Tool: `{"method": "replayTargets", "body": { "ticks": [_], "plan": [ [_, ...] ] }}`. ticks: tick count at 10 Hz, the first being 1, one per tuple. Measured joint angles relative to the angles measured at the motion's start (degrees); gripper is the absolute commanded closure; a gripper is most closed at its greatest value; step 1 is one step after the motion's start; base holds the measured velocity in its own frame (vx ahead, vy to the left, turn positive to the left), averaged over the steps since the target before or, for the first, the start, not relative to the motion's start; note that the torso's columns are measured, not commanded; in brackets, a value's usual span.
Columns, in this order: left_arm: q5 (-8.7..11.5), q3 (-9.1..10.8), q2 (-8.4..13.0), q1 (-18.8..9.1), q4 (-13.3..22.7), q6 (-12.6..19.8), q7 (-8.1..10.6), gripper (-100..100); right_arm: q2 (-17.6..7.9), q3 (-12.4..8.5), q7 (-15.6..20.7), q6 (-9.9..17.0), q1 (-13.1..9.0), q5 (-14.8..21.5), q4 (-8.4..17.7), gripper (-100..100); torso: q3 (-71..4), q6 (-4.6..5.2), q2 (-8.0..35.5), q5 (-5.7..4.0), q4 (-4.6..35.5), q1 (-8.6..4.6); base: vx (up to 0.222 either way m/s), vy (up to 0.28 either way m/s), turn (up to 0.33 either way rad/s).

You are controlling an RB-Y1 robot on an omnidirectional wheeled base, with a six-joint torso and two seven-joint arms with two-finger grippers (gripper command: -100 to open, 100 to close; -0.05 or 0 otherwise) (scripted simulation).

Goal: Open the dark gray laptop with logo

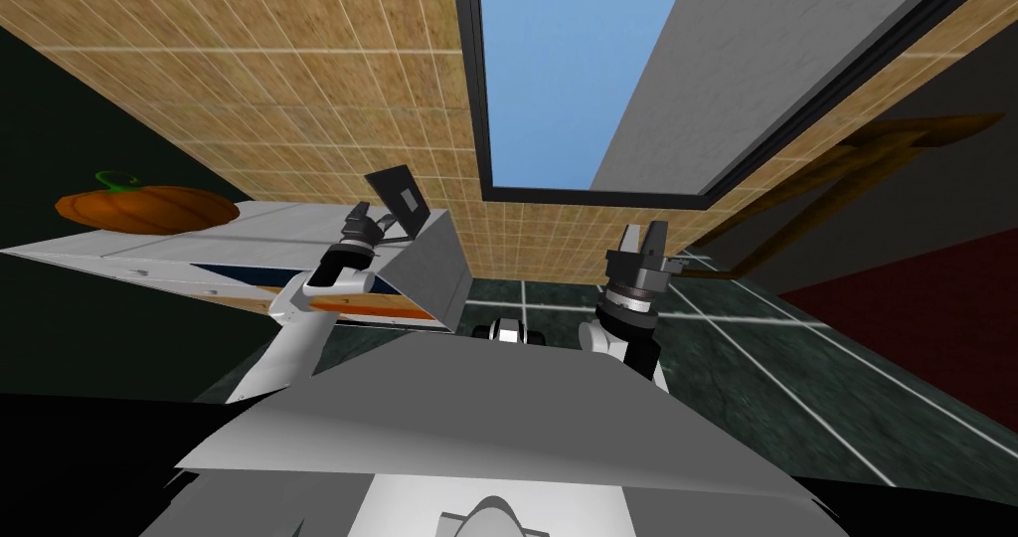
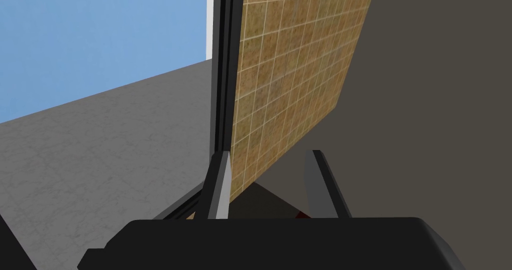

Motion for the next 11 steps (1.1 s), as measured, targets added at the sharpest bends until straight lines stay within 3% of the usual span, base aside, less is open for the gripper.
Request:
{"method": "replayTargets", "body": {
  "ticks": [5, 6, 11],
  "plan": [
    [-4.9, -1.0, 2.9, 1.9, -0.2, -1.0, -4.85, -100, 0.0, 0.0, 0.0, 0.0, 0.0, 0.0, 0.0, 0, 0.0, 0.0, 0.0, 0.03, 0.0, 0.08, 0.015, -0.042, -0.008],
    [-5.0, -1.02, 3.0, 2.0, -0.2, -1.0, -5.08, -100, 0.0, 0.0, 0.0, 0.0, 0.0, 0.0, 0.0, 0, 0.0, -0.01, 0.0, 0.04, 0.0, 0.14, -0.065, -0.022, -0.062],
    [-6.2, -3.52, 4.2, -4.7, 7.5, -4.0, -5.31, -100, 0.0, 0.0, 0.0, 0.0, 0.0, 0.0, 0.0, 0, 0.0, 0.03, 0.0, 0.01, 0.0, 0.0, -0.054, -0.005, -0.024]
  ]
}}
